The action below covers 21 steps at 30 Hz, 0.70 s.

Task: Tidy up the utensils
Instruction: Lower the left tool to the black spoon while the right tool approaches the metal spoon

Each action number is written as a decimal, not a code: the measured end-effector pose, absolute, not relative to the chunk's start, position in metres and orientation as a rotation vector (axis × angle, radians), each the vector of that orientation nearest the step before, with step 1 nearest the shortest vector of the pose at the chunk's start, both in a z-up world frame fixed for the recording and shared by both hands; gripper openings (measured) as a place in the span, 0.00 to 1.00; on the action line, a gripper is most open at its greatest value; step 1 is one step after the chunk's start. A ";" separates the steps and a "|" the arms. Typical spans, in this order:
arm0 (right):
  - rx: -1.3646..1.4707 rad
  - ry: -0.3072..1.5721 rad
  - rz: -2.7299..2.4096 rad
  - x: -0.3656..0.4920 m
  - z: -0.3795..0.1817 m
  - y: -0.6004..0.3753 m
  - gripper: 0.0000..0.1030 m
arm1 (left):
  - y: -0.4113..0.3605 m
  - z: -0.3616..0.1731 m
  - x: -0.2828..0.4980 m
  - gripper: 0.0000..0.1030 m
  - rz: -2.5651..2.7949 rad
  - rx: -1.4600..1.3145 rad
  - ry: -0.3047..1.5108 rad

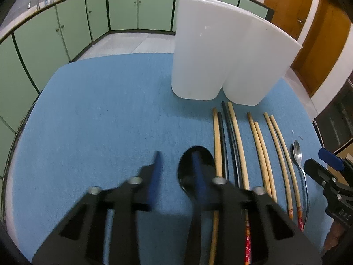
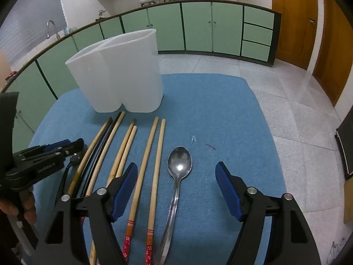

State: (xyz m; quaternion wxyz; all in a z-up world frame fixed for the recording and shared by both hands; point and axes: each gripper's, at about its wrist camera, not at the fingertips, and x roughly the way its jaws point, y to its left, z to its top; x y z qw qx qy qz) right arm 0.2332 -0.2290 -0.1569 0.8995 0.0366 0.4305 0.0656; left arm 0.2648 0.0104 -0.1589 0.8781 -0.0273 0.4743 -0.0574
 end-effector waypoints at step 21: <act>0.100 0.892 0.118 0.234 -0.161 -0.239 0.69 | -0.006 -0.157 0.268 0.63 -0.157 -0.005 0.967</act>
